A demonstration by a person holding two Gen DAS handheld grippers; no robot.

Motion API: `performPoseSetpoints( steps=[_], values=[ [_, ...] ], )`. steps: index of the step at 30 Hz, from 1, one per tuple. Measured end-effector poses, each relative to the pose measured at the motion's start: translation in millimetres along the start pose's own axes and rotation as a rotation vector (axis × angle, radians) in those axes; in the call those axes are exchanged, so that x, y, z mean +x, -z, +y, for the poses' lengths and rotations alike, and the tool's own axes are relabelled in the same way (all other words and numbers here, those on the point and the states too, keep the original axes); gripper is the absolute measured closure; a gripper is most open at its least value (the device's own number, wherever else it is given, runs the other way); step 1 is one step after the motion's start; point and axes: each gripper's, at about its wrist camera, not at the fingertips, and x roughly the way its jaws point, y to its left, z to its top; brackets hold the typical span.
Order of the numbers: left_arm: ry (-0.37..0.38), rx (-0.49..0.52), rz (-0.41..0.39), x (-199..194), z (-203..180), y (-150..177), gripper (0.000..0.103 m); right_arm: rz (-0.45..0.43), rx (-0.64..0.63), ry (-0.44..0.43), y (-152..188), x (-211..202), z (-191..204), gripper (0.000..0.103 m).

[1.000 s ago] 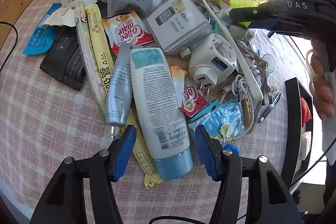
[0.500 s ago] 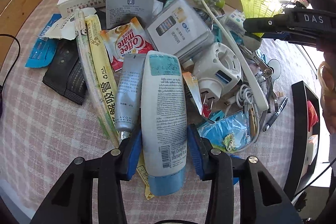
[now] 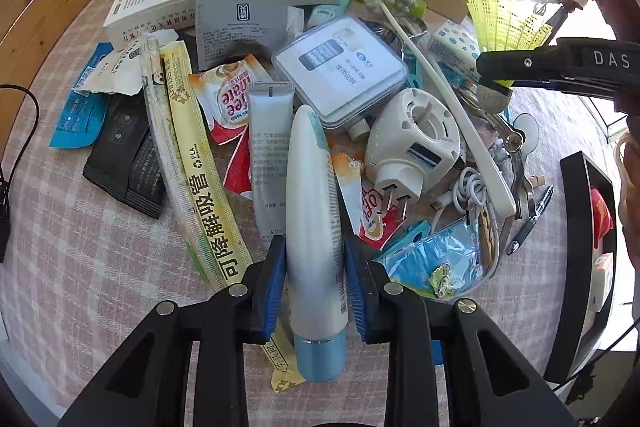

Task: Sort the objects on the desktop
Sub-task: 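Carry the shuttlecock and white tube into the tray and open both tools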

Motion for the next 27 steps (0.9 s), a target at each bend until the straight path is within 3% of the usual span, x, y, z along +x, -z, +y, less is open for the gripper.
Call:
performPoseSetpoints(
  steps=[8, 20, 21, 23, 25, 27],
  values=[
    [0.010, 0.034, 0.002, -1, -4, 10, 0.076, -0.004, 0.006, 0.002, 4, -6, -4, 0.073],
    [0.017, 0.031, -0.064, -44, 0, 23, 0.076, -0.034, 0.018, -0.015, 16, -30, -7, 0.073],
    [0.022, 0.039, -0.072, -50, -10, 23, 0.076, -0.036, 0.018, -0.007, 18, -33, -8, 0.073],
    [0.037, 0.061, -0.083, -57, -31, -14, 0.076, -0.040, 0.015, 0.003, 24, -41, -11, 0.073],
    [0.046, 0.095, -0.093, -77, -38, -3, 0.076, -0.046, 0.015, 0.012, 32, -51, -16, 0.073],
    [0.063, 0.129, -0.100, -70, -57, 2, 0.076, -0.058, 0.027, 0.030, 43, -64, -25, 0.073]
  ],
)
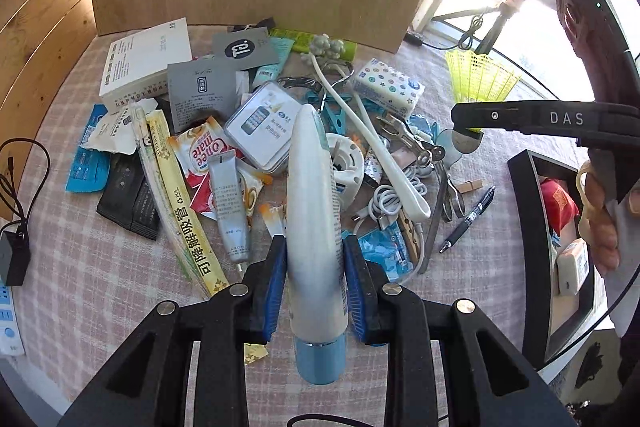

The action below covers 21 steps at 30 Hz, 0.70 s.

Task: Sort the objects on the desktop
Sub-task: 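Carry the shuttlecock and white tube into the tray and open both tools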

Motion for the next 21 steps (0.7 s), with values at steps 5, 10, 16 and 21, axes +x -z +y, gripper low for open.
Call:
performPoseSetpoints(
  steps=[5, 10, 16, 21],
  values=[
    [0.064, 0.104, 0.005, 12, -59, -16, 0.076, -0.033, 0.059, 0.051, 35, -40, -43, 0.073],
    [0.162, 0.246, 0.041, 30, -141, -22, 0.076, -0.068, 0.175, 0.121, 92, -85, -105, 0.073],
    [0.283, 0.422, 0.098, 49, -243, -9, 0.076, -0.083, 0.367, 0.216, 176, -124, -184, 0.073],
    [0.347, 0.551, 0.165, 66, -323, 16, 0.076, -0.078, 0.516, 0.280, 238, -141, -237, 0.073]
  ],
)
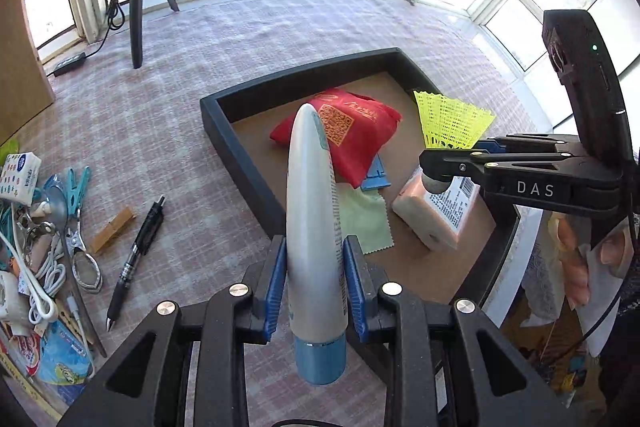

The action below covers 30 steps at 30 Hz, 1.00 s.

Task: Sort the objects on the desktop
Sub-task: 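Carry the shuttlecock and white tube into the tray and open both tools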

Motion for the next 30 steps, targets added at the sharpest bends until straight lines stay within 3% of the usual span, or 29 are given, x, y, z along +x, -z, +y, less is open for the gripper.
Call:
performPoseSetpoints(
  steps=[6, 12, 13, 14, 15, 16, 17, 23, 30],
  values=[
    [0.016, 0.102, 0.064, 35, -52, -12, 0.076, -0.004, 0.103, 0.058, 21, -5, -56, 0.073],
    [0.030, 0.166, 0.071, 41, -86, -10, 0.076, -0.014, 0.175, 0.085, 30, -10, -88, 0.073],
    [0.035, 0.172, 0.070, 40, -91, -8, 0.073, -0.020, 0.177, 0.084, 31, -11, -91, 0.073],
    [0.028, 0.175, 0.069, 38, -93, -7, 0.058, -0.026, 0.174, 0.083, 30, -12, -92, 0.071],
    [0.024, 0.180, 0.060, 35, -96, -5, 0.050, -0.021, 0.170, 0.092, 29, -12, -92, 0.069],
    [0.021, 0.187, 0.042, 31, -96, -4, 0.046, -0.013, 0.167, 0.106, 28, -12, -91, 0.058],
    [0.006, 0.191, 0.031, 27, -96, -4, 0.046, -0.020, 0.165, 0.114, 27, -14, -90, 0.052],
    [-0.039, 0.154, -0.001, 8, -71, 2, 0.048, -0.072, 0.134, 0.074, 17, -24, -66, 0.053],
    [-0.147, 0.025, -0.054, -27, 0, 15, 0.049, -0.075, 0.026, -0.007, -1, -19, 1, 0.054]
  ],
)
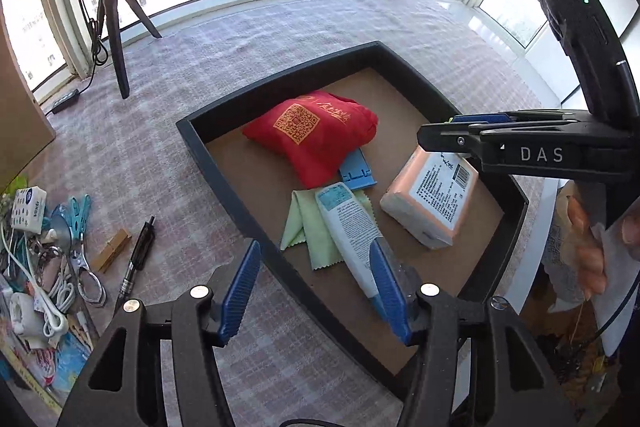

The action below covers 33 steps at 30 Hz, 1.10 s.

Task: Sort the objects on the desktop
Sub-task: 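Carry the shuttlecock and white tube into the tray and open both tools, then move both tools back over the pile toward the white plug and yellow stick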

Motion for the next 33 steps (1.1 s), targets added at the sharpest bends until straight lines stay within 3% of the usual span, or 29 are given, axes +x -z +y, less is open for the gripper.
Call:
performPoseSetpoints(
  steps=[8, 15, 19, 24, 33],
  values=[
    [-0.157, -0.288, -0.019, -44, 144, 56, 0.049, 0.045, -0.178, -0.118, -13, 21, 115, 0.065],
    [-0.248, -0.517, -0.012, -79, 261, 132, 0.051, 0.087, -0.327, -0.210, -12, 37, 242, 0.065],
    [-0.263, -0.627, -0.005, -86, 313, 168, 0.062, 0.120, -0.398, -0.242, -10, 53, 312, 0.067],
    [-0.223, -0.684, -0.011, -90, 350, 187, 0.066, 0.194, -0.408, -0.285, -15, 83, 374, 0.077],
    [-0.190, -0.698, 0.023, -67, 374, 182, 0.071, 0.295, -0.400, -0.210, -27, 148, 427, 0.083]
  ],
)
